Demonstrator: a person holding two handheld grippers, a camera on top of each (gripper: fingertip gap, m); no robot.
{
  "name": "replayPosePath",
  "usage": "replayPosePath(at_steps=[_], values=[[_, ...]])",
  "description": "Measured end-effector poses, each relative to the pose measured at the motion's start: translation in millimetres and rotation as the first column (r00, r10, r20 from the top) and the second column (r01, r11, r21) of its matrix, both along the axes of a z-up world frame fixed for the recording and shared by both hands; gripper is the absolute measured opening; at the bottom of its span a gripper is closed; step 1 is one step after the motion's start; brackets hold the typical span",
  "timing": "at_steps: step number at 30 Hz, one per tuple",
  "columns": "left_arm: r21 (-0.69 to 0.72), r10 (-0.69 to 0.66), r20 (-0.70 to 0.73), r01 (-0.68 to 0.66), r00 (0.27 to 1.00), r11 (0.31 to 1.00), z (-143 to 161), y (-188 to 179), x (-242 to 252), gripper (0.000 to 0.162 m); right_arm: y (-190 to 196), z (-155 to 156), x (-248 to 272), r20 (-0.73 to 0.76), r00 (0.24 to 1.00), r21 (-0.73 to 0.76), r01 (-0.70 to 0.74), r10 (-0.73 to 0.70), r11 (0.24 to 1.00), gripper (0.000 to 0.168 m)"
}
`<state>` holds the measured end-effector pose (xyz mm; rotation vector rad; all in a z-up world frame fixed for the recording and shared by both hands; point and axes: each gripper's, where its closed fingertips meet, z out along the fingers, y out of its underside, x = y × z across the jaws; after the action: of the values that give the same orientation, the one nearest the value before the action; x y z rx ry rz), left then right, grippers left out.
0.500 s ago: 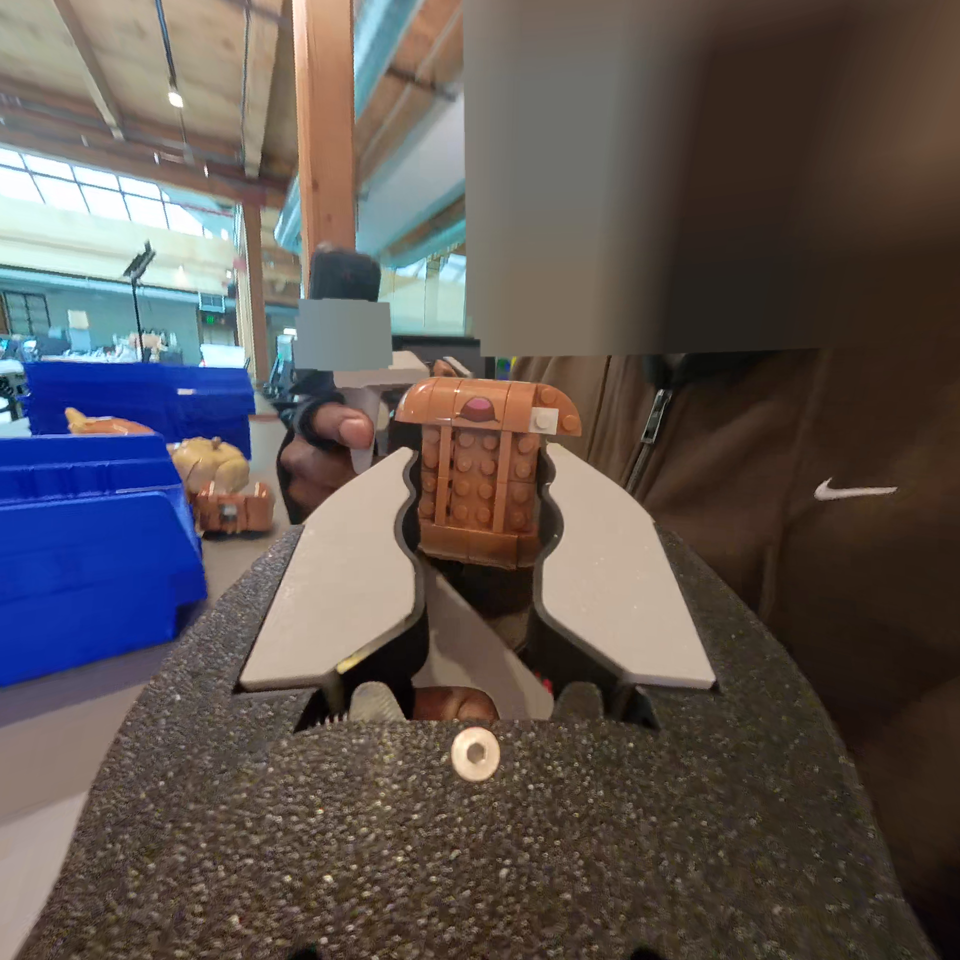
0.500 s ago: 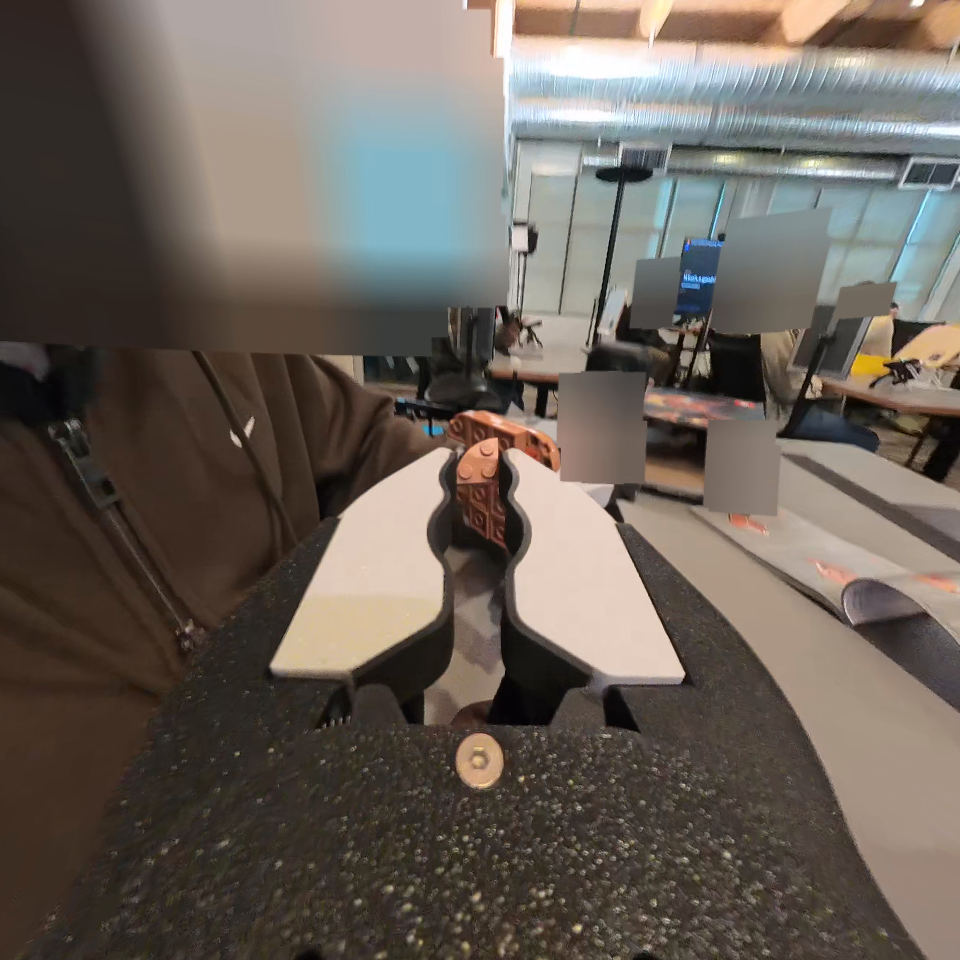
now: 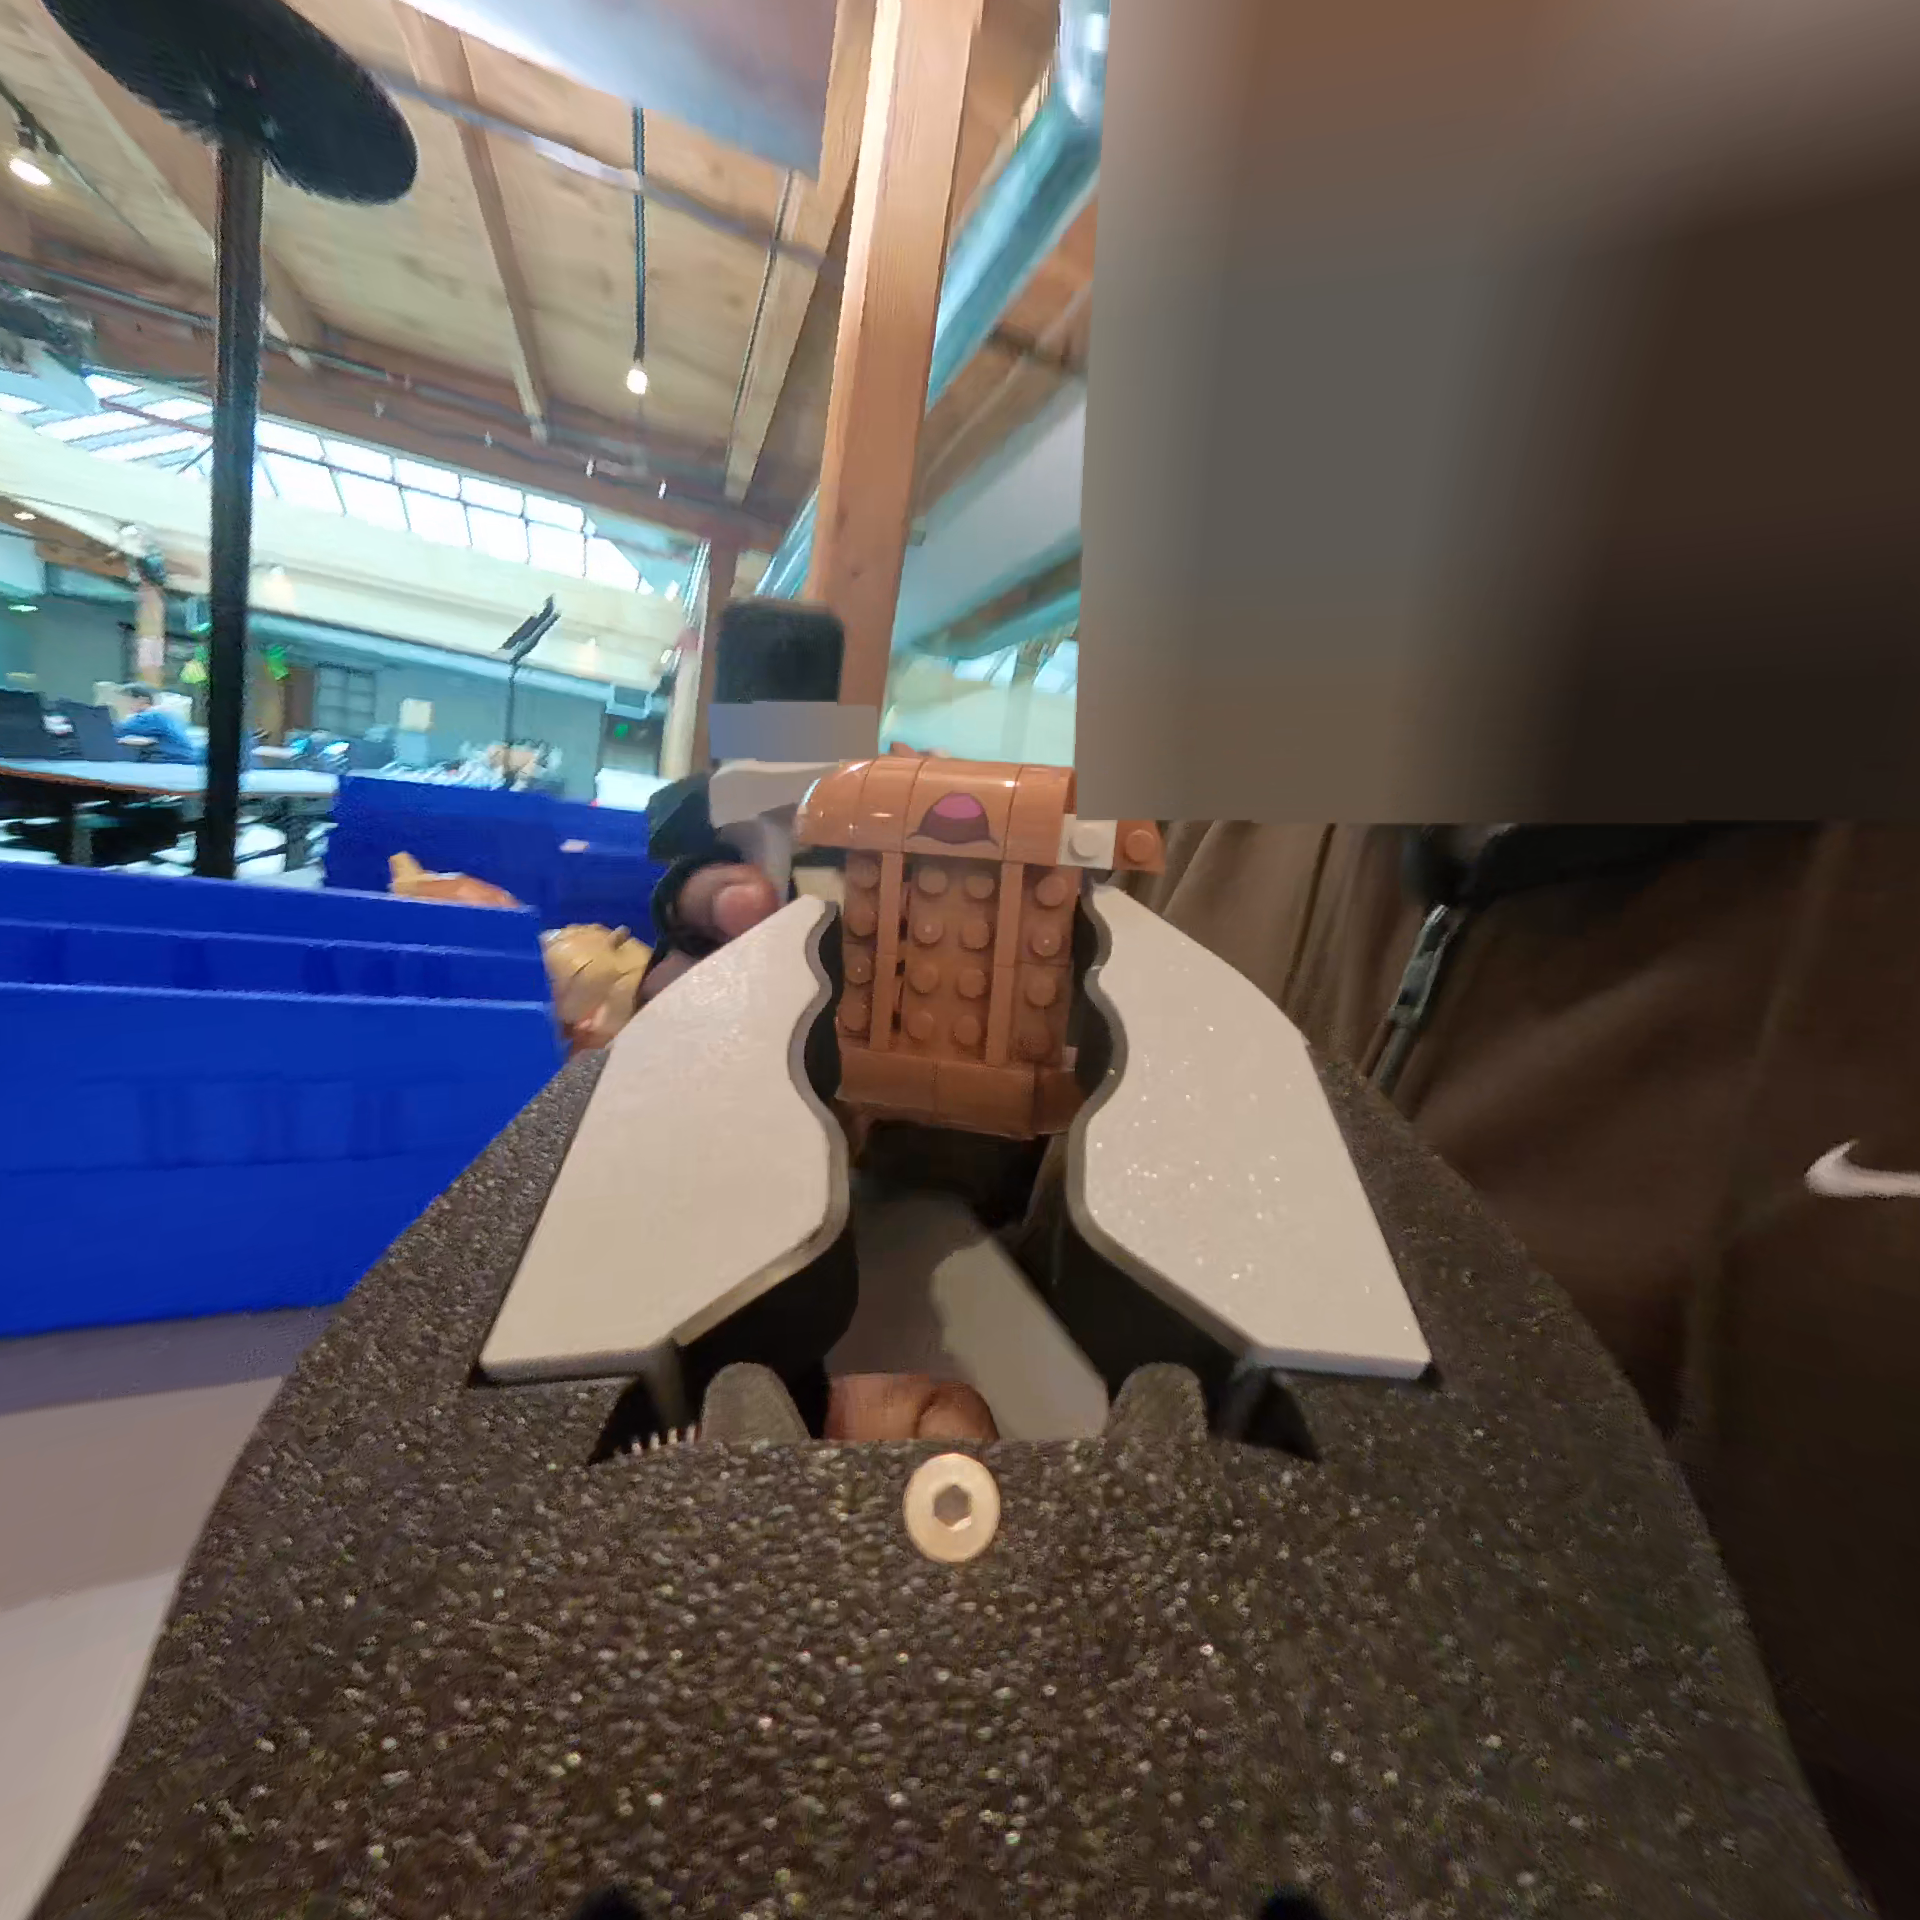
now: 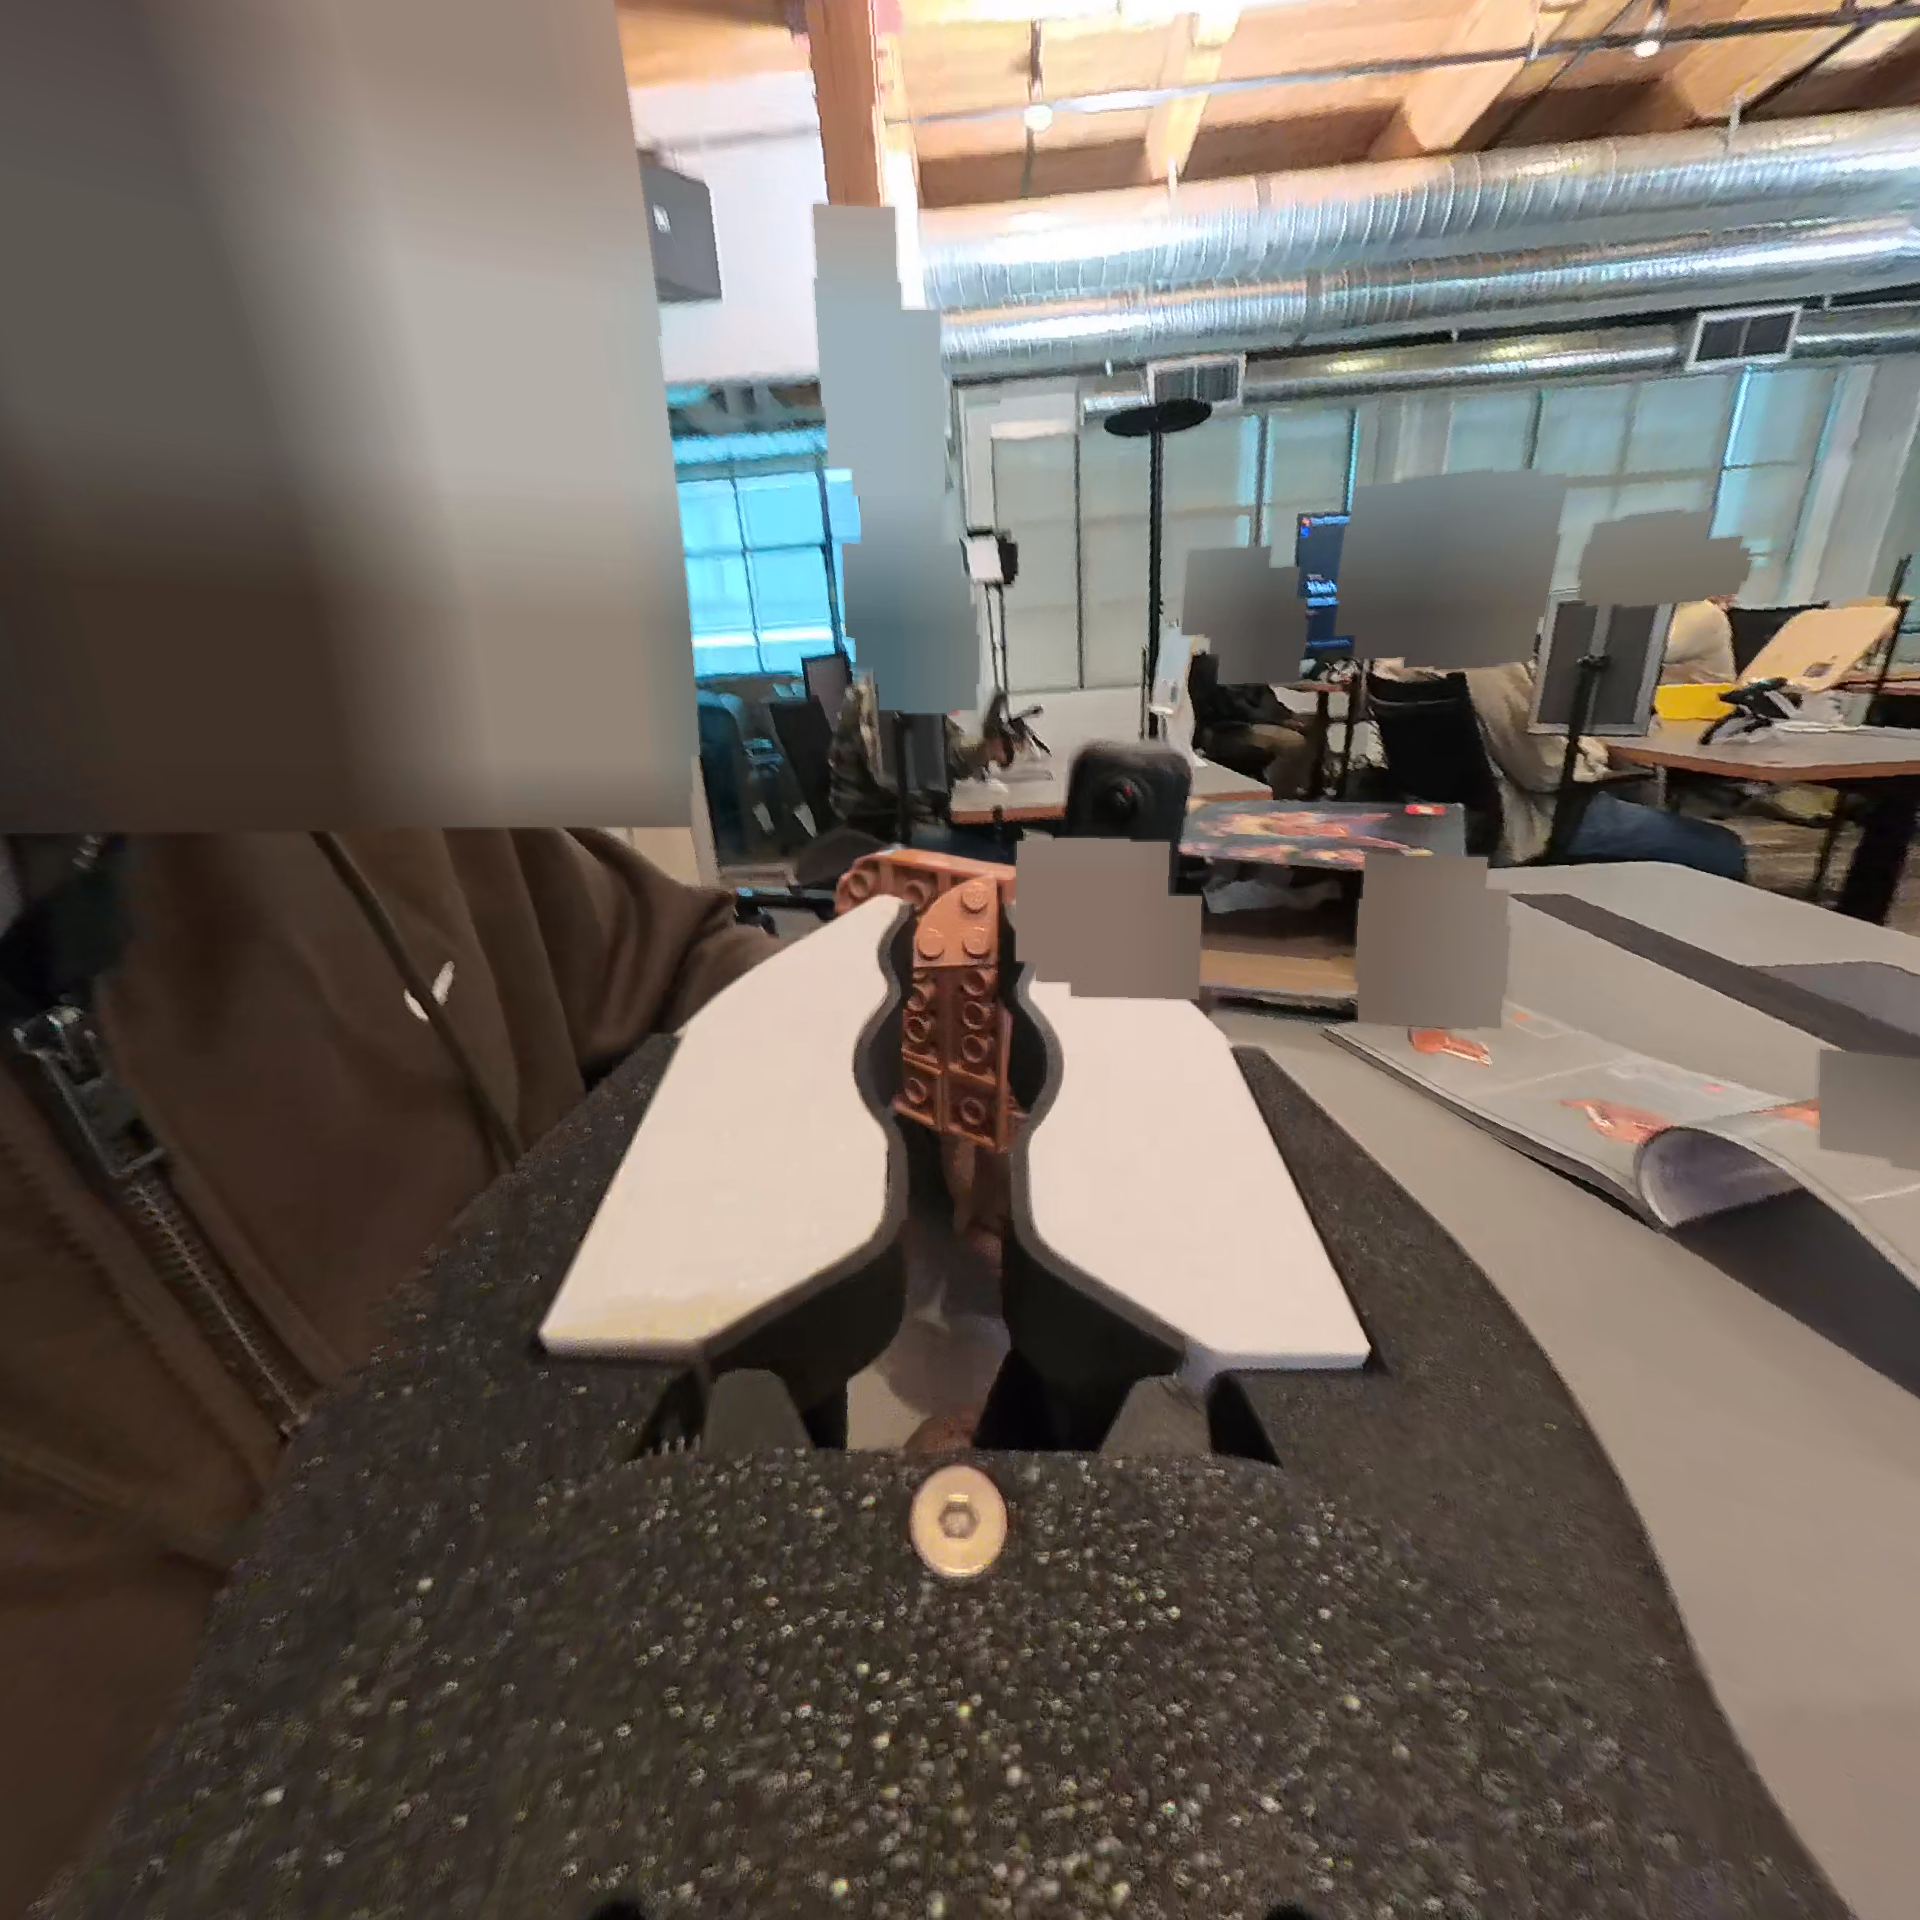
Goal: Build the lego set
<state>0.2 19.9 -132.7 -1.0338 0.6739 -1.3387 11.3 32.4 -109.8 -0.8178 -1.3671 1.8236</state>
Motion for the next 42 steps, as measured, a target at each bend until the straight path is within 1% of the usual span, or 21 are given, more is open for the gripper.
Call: replayPosePath(at_steps=[2,4,5,7,10,15,19,22,25,27,31,35,37,38,39,40,41,42], values=[[-0.058,-0.056,0.165,0.066,0.985,0.996,13,0,-4,0.042,2,10,0,-0.034,0.998,-0.091,-0.046,0.043,0.995,0.015],[-0.095,-0.094,0.324,0.132,0.941,0.987,25,0,-7,0.042,3,19,2,-0.073,0.994,-0.179,-0.095,0.083,0.979,0.015],[-0.100,-0.106,0.380,0.155,0.919,0.983,29,0,-7,0.042,5,23,3,-0.093,0.991,-0.214,-0.115,0.097,0.970,0.015],[-0.101,-0.120,0.439,0.182,0.890,0.978,35,1,-4,0.042,9,30,4,-0.130,0.986,-0.264,-0.133,0.102,0.955,0.015],[-0.106,-0.135,0.460,0.205,0.878,0.973,36,3,2,0.042,14,33,5,-0.153,0.985,-0.289,-0.126,0.084,0.949,0.015],[-0.181,-0.126,0.487,0.241,0.864,0.954,29,12,5,0.042,14,32,4,-0.146,0.986,-0.280,-0.116,0.078,0.953,0.015],[-0.208,-0.154,0.572,0.324,0.805,0.923,31,11,11,0.042,10,33,6,-0.163,0.982,-0.291,-0.141,0.096,0.946,0.015],[-0.187,-0.187,0.619,0.374,0.763,0.908,33,5,22,0.042,10,34,9,-0.180,0.977,-0.312,-0.163,0.110,0.936,0.015],[-0.188,-0.198,0.650,0.408,0.733,0.893,33,5,28,0.042,10,31,9,-0.167,0.979,-0.325,-0.165,0.115,0.931,0.015],[-0.176,-0.202,0.652,0.406,0.731,0.897,36,3,27,0.042,11,29,8,-0.157,0.981,-0.332,-0.161,0.114,0.929,0.015],[-0.202,-0.178,0.655,0.397,0.735,0.895,33,7,25,0.042,12,26,7,-0.144,0.984,-0.324,-0.143,0.100,0.935,0.015],[-0.263,-0.099,0.611,0.320,0.785,0.910,27,17,21,0.042,21,20,4,-0.099,0.995,-0.277,-0.045,0.018,0.960,0.015],[-0.331,-0.015,0.538,0.228,0.843,0.916,19,26,20,0.042,29,10,0,-0.028,0.998,-0.240,0.045,-0.053,0.970,0.015],[-0.383,0.048,0.468,0.154,0.883,0.911,11,33,19,0.043,35,4,-2,0.014,0.995,-0.209,0.101,-0.101,0.973,0.015],[-0.435,0.122,0.368,0.055,0.922,0.899,2,41,18,0.042,40,-3,-4,0.055,0.987,-0.171,0.160,-0.152,0.972,0.015],[-0.467,0.191,0.235,-0.061,0.953,0.882,-9,48,16,0.042,46,-11,-5,0.103,0.973,-0.120,0.220,-0.208,0.968,0.015],[-0.480,0.256,0.069,-0.193,0.964,0.856,-23,54,14,0.042,52,-20,-6,0.150,0.952,-0.053,0.279,-0.268,0.959,0.015],[-0.471,0.313,-0.127,-0.335,0.941,0.816,-39,60,10,0.042,57,-29,-5,0.190,0.926,0.018,0.329,-0.327,0.944,0.015]])
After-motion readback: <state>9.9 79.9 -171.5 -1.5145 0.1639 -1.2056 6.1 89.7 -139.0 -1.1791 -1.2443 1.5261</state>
